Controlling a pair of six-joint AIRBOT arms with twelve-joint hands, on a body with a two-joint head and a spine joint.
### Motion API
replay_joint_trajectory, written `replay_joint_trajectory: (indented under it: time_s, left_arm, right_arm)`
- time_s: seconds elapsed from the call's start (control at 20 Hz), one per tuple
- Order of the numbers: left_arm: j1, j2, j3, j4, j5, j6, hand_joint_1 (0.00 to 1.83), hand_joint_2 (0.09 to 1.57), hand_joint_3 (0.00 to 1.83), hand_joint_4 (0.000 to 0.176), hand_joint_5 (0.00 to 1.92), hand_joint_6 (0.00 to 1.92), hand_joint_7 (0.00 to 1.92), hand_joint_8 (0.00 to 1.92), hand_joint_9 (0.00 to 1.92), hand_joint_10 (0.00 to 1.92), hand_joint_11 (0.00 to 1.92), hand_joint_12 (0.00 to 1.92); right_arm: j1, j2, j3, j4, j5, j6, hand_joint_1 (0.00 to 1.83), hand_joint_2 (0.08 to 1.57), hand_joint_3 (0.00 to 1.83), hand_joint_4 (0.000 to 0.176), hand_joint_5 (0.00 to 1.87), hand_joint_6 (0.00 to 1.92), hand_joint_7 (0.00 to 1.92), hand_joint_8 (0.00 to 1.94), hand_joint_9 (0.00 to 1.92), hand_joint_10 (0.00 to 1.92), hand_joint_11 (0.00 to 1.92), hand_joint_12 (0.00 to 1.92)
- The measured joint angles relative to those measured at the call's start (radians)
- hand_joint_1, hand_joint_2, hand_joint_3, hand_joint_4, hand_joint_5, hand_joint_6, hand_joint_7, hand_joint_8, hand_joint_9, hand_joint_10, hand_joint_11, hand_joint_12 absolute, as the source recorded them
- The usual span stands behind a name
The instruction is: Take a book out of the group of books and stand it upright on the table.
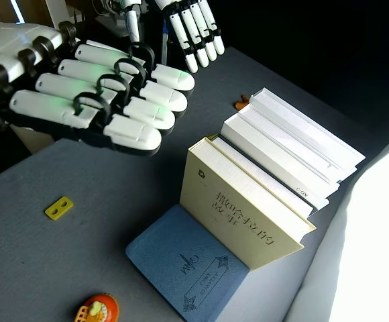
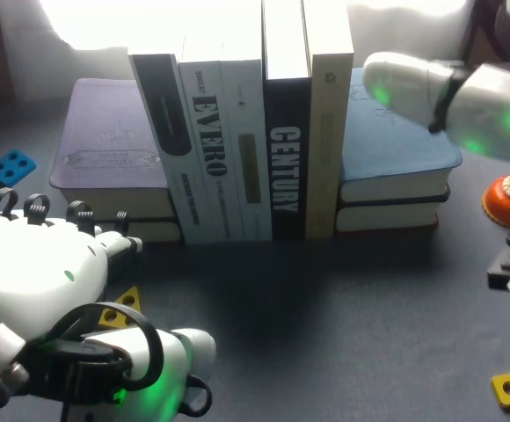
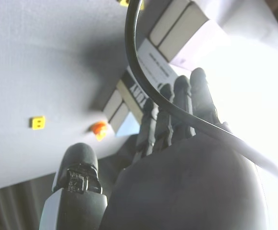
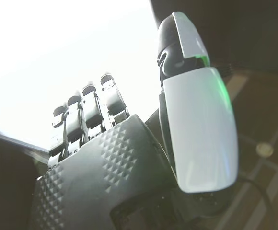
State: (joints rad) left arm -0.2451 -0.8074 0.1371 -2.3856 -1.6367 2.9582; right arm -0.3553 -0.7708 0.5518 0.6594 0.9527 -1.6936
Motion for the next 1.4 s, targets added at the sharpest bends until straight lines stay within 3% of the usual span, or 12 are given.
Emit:
replay_joint_trajectory:
  time_s: [0.15, 0.3, 0.45, 0.6, 0.95, 1.2, 1.4]
  left_arm:
    - [0.0, 0.0, 0.0, 0.0, 0.001, 0.0, 0.0, 1.3, 0.0, 0.035, 0.06, 0.0, 0.06, 0.0, 0.0, 0.0, 0.0, 0.0]
    - [0.0, 0.0, 0.0, -0.002, 0.004, 0.0, 0.0, 1.27, 0.0, 0.038, 0.05, 0.0, 0.09, 0.01, 0.02, 0.01, 0.01, 0.0]
    - [0.0, 0.0, 0.0, -0.002, 0.005, 0.0, 0.0, 1.29, 0.0, 0.028, 0.05, 0.0, 0.08, 0.01, 0.01, 0.0, 0.0, 0.0]
    - [0.0, 0.0, 0.0, -0.002, 0.005, 0.0, 0.0, 1.29, 0.0, 0.031, 0.04, 0.0, 0.07, 0.0, 0.0, 0.0, 0.0, 0.0]
    - [0.0, 0.0, 0.0, -0.002, 0.005, 0.0, 0.0, 1.29, 0.0, 0.018, 0.03, 0.0, 0.06, 0.0, 0.0, 0.0, 0.0, 0.0]
    - [0.0, 0.0, 0.0, -0.002, 0.006, 0.0, 0.0, 1.28, 0.0, 0.022, 0.02, 0.0, 0.03, 0.0, 0.0, 0.0, 0.03, 0.01]
    - [0.0, 0.0, 0.0, -0.003, 0.007, 0.0, 0.0, 1.29, 0.0, 0.025, 0.02, 0.0, 0.03, 0.0, 0.0, 0.0, 0.02, 0.02]
  right_arm:
    - [-0.012, -0.021, 0.013, -0.002, 0.078, -0.004, 0.01, 1.19, 0.0, 0.0, 0.0, 0.0, 0.0, 0.0, 0.0, 0.0, 0.0, 0.0]
    - [-0.016, -0.021, 0.013, 0.003, 0.089, -0.001, 0.04, 1.17, 0.0, 0.001, 0.0, 0.0, 0.0, 0.0, 0.0, 0.0, 0.0, 0.0]
    - [-0.016, -0.021, 0.013, 0.0, 0.09, -0.001, 0.0, 1.17, 0.0, 0.006, 0.02, 0.01, 0.0, 0.0, 0.0, 0.0, 0.0, 0.0]
    - [-0.03, -0.021, 0.014, -0.011, 0.099, 0.005, 0.0, 1.16, 0.0, 0.03, 0.11, 0.04, 0.0, 0.0, 0.0, 0.0, 0.0, 0.0]
    - [-0.037, -0.018, 0.024, -0.027, 0.1, -0.002, 0.0, 1.17, 0.0, 0.022, 0.21, 0.07, 0.0, 0.0, 0.0, 0.0, 0.0, 0.0]
    - [-0.037, -0.018, 0.024, -0.031, 0.097, 0.006, 0.0, 1.17, 0.0, 0.002, 0.22, 0.07, 0.0, 0.0, 0.0, 0.0, 0.0, 0.0]
    - [-0.06, -0.036, 0.045, -0.071, 0.119, 0.055, 0.0, 1.17, 0.0, 0.0, 0.2, 0.06, 0.0, 0.0, 0.0, 0.0, 0.0, 0.0]
